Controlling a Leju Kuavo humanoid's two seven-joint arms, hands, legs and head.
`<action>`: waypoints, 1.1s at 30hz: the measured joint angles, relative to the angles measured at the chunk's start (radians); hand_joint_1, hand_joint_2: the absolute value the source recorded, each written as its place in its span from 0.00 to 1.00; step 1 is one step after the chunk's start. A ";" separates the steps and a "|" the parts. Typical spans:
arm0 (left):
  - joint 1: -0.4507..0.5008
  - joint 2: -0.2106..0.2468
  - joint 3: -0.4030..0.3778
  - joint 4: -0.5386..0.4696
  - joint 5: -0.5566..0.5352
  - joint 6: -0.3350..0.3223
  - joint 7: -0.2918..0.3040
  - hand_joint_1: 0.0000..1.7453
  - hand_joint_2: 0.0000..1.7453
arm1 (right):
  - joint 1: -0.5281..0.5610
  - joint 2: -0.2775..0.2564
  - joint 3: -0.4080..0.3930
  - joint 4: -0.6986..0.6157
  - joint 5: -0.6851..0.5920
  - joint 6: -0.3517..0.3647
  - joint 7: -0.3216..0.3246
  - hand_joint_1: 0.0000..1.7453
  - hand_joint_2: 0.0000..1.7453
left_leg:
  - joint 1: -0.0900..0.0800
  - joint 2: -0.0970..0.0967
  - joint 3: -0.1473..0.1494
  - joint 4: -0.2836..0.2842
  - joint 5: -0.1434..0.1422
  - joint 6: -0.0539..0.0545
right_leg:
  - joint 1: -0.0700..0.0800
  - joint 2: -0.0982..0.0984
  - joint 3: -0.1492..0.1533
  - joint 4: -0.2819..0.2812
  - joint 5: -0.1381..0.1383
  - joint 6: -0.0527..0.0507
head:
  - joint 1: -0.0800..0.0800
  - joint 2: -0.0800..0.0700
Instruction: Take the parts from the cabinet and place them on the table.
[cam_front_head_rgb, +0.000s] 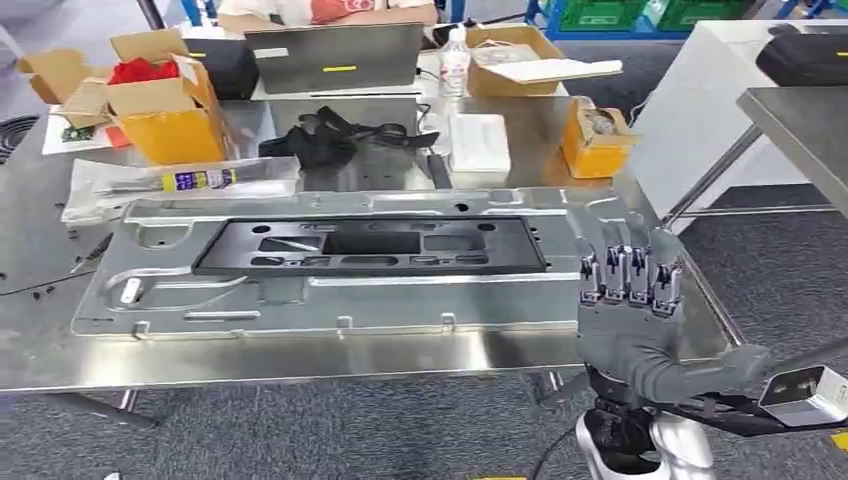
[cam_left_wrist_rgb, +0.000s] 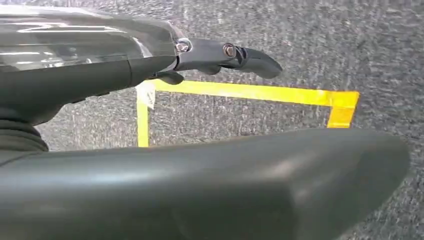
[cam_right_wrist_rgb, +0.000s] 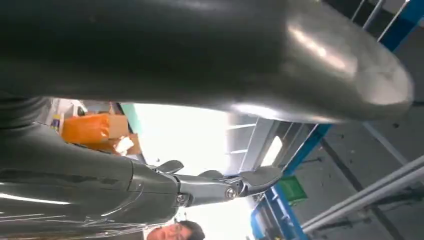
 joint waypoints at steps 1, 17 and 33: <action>0.000 0.000 0.001 0.001 0.000 0.001 -0.001 0.00 0.00 | 0.006 0.000 -0.001 0.000 0.000 0.003 0.000 0.00 0.00 | 0.003 -0.005 0.001 -0.005 0.008 -0.007 | 0.002 -0.003 -0.004 0.001 0.010 0.000 | 0.001 0.000; 0.003 0.002 0.017 0.009 0.000 0.002 0.004 0.00 0.00 | 0.043 -0.003 -0.015 0.009 -0.010 0.023 0.003 0.00 0.00 | -0.001 0.043 0.177 -0.038 -0.129 -0.024 | 0.009 -0.119 -0.159 0.038 0.124 -0.004 | 0.000 0.000; 0.011 -0.021 0.066 0.028 0.000 -0.004 -0.008 0.00 0.00 | 0.168 0.017 -0.107 0.194 0.337 -0.191 0.021 0.00 0.00 | -0.008 0.043 0.047 -0.036 0.002 -0.002 | 0.012 -0.059 0.034 -0.043 0.016 -0.004 | 0.000 0.000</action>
